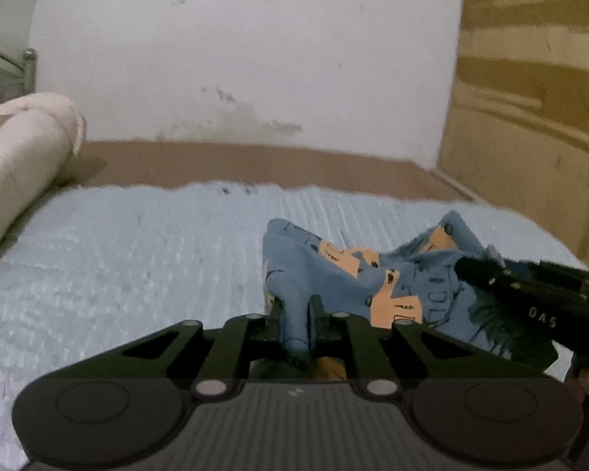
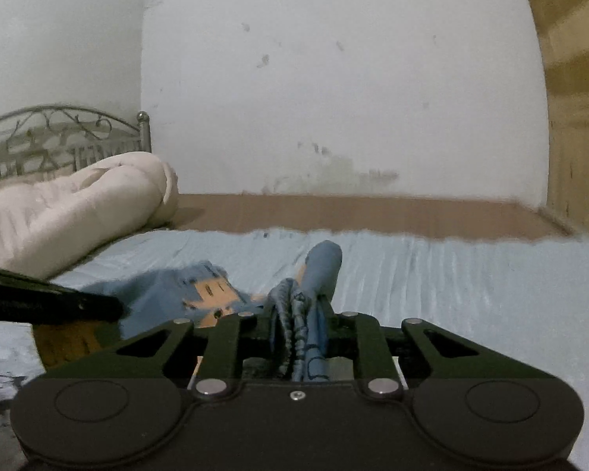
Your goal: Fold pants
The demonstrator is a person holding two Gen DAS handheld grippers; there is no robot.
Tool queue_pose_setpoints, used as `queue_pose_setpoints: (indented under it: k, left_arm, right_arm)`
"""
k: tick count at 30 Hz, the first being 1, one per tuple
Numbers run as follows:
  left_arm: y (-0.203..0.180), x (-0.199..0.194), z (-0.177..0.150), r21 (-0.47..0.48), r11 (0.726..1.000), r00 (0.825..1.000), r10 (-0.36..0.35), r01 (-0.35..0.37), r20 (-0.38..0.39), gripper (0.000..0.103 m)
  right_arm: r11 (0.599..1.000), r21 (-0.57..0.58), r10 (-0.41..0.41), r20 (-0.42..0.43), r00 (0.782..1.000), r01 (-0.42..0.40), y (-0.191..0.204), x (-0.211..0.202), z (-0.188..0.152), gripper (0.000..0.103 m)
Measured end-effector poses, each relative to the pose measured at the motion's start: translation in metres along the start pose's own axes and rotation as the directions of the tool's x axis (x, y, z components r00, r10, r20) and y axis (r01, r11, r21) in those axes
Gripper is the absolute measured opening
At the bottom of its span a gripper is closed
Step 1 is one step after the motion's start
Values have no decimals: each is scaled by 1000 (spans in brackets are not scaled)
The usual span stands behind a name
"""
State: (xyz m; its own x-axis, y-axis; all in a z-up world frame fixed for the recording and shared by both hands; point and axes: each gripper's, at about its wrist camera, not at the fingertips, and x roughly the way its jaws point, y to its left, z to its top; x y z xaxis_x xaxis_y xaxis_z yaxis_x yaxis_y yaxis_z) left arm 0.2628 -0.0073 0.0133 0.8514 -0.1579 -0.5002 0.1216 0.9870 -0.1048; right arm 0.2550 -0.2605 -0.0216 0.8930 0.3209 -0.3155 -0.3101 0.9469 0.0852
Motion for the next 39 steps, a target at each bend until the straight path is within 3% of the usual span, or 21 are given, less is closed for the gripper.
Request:
queue_pose_setpoints:
  k: [2,7,16,17,19,20,21,25,29,31,39]
  left_arm:
    - [2,10,1,-22,999,999,26,-26,20,11]
    - [-2,39,-8,-28,998,997,55,-56,-52,11]
    - [10,46,-22,-54,997,990,53,-60,-132,17]
    - [11,46,-22,-58,997,989,51,-60,-137,21]
    - [11,41,-23,-57,997,989,49,-58,-142,42]
    - [11,40,-21,-59,997,989,48,-57,-141,62]
    - [11,39,-20,-62,996,990,48,-57,-135,71]
    - [11,31,-15,-67,996,991,52,-60,-123,80]
    - [9,17,-9,-68,995,993,66,-73,-95,94]
    - [8,11,-6,-68,995,995,71,-77,-76,102]
    - [3,-19,2,-60,995,997,74,-75,-15,102]
  right_arm:
    - [1000,-11,-6,4,1000,6,-3,15,6,20]
    - [999,-40,-14,-50,999,12,-7,56,6,20]
    - [997,69,-12,-164,986,24,-26,82,-13,24]
    - [997,71,-16,-170,985,29,-26,82,-14,26]
    - [997,65,-35,-176,984,47,-24,82,-15,35]
    - [996,62,-45,-174,984,57,-24,81,-15,38]
    - [996,62,-54,-173,983,66,-24,81,-14,45]
    - [993,69,-87,-160,983,99,-25,71,-10,71]
    - [992,67,-100,-130,987,109,-24,56,-7,84]
    - [990,73,-116,-103,988,123,-22,45,-4,96]
    - [985,119,-128,14,992,126,-9,0,5,102]
